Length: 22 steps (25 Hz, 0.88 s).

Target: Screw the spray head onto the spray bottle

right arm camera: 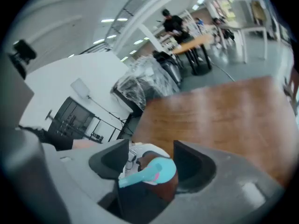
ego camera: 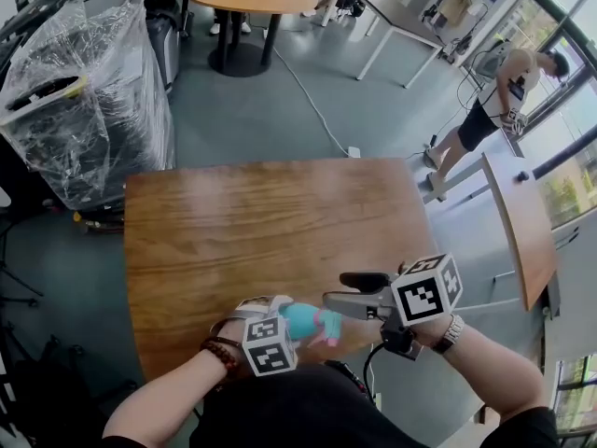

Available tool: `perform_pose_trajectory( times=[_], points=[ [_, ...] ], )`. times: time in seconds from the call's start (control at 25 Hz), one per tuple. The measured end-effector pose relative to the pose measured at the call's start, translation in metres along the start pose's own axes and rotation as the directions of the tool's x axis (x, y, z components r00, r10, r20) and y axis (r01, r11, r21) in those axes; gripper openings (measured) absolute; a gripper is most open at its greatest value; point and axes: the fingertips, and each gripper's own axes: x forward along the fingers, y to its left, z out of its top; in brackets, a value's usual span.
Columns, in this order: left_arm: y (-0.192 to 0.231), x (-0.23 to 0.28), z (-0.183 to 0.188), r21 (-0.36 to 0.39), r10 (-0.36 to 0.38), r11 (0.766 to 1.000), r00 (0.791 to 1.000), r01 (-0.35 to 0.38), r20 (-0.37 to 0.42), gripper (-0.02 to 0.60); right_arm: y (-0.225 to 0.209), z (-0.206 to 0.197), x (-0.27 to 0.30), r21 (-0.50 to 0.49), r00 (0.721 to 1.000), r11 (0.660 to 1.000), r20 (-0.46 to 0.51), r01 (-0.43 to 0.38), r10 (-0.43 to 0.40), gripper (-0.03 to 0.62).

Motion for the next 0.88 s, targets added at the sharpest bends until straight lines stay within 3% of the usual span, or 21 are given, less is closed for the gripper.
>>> perform_pose_trajectory(
  times=[0.08,0.12,0.16,0.2,0.24,0.32,0.36,0.4,0.44,0.52,0.6,0.68,0.8,0.84,0.88],
  points=[
    [-0.003,-0.007,-0.004,0.037,-0.068,0.997,0.998,0.067,0.010,0.402,0.018,0.016,-0.018,-0.221,0.998,0.975,0.057,-0.020,0.034,0.279],
    [-0.004,-0.010,-0.006,0.056,-0.101,0.993,0.995,0.100,0.009,0.403,0.026,0.019,-0.025,-0.334,0.997,0.942,0.060,-0.017,0.040,0.279],
    [-0.005,-0.013,-0.009,0.076,-0.130,0.989,0.992,0.129,0.003,0.403,0.032,0.016,-0.029,-0.452,0.999,0.892,0.042,-0.007,0.029,0.279],
    [-0.007,-0.016,-0.013,0.095,-0.156,0.983,0.988,0.156,-0.009,0.403,0.035,0.008,-0.030,-0.578,1.000,0.816,0.003,0.007,-0.007,0.279],
    [-0.008,-0.019,-0.016,0.111,-0.179,0.977,0.984,0.180,-0.024,0.403,0.037,-0.004,-0.029,-0.707,0.996,0.707,-0.052,0.016,-0.075,0.278],
    [-0.009,-0.022,-0.021,0.137,-0.207,0.968,0.977,0.212,-0.049,0.403,0.034,-0.034,-0.020,-0.902,0.959,0.431,-0.137,-0.018,-0.247,0.278],
    [-0.010,-0.023,-0.021,0.148,-0.216,0.964,0.975,0.222,-0.056,0.403,0.033,-0.047,-0.013,-0.953,0.941,0.298,-0.149,-0.055,-0.304,0.278],
    [-0.011,-0.024,-0.020,0.157,-0.226,0.960,0.972,0.233,-0.061,0.403,0.033,-0.059,-0.005,-0.978,0.929,0.187,-0.152,-0.093,-0.336,0.278],
    [-0.012,-0.025,-0.018,0.165,-0.236,0.956,0.970,0.243,-0.063,0.405,0.034,-0.069,0.002,-0.987,0.923,0.100,-0.155,-0.127,-0.352,0.276],
    [-0.016,-0.025,-0.015,0.188,-0.252,0.947,0.965,0.261,-0.071,0.405,0.036,-0.084,0.016,-0.983,0.916,-0.015,-0.164,-0.182,-0.367,0.269],
    [-0.021,-0.025,-0.012,0.217,-0.258,0.938,0.962,0.271,-0.088,0.405,0.037,-0.091,0.024,-0.973,0.909,-0.074,-0.175,-0.218,-0.378,0.211],
    [-0.024,-0.024,-0.009,0.242,-0.249,0.933,0.963,0.266,-0.098,0.405,0.037,-0.097,0.027,-0.964,0.899,-0.086,-0.200,-0.252,-0.389,0.166],
    [-0.021,-0.023,-0.008,0.254,-0.217,0.938,0.971,0.236,-0.100,0.403,0.033,-0.104,0.032,-0.962,0.896,-0.055,-0.227,-0.267,-0.381,0.124],
    [-0.018,-0.022,-0.008,0.254,-0.201,0.942,0.975,0.219,-0.097,0.403,0.032,-0.103,0.033,-0.967,0.900,-0.017,-0.229,-0.253,-0.372,0.124],
    [-0.015,-0.022,-0.008,0.250,-0.182,0.947,0.979,0.199,-0.090,0.403,0.031,-0.100,0.034,-0.971,0.903,0.051,-0.237,-0.234,-0.358,0.123]
  ],
)
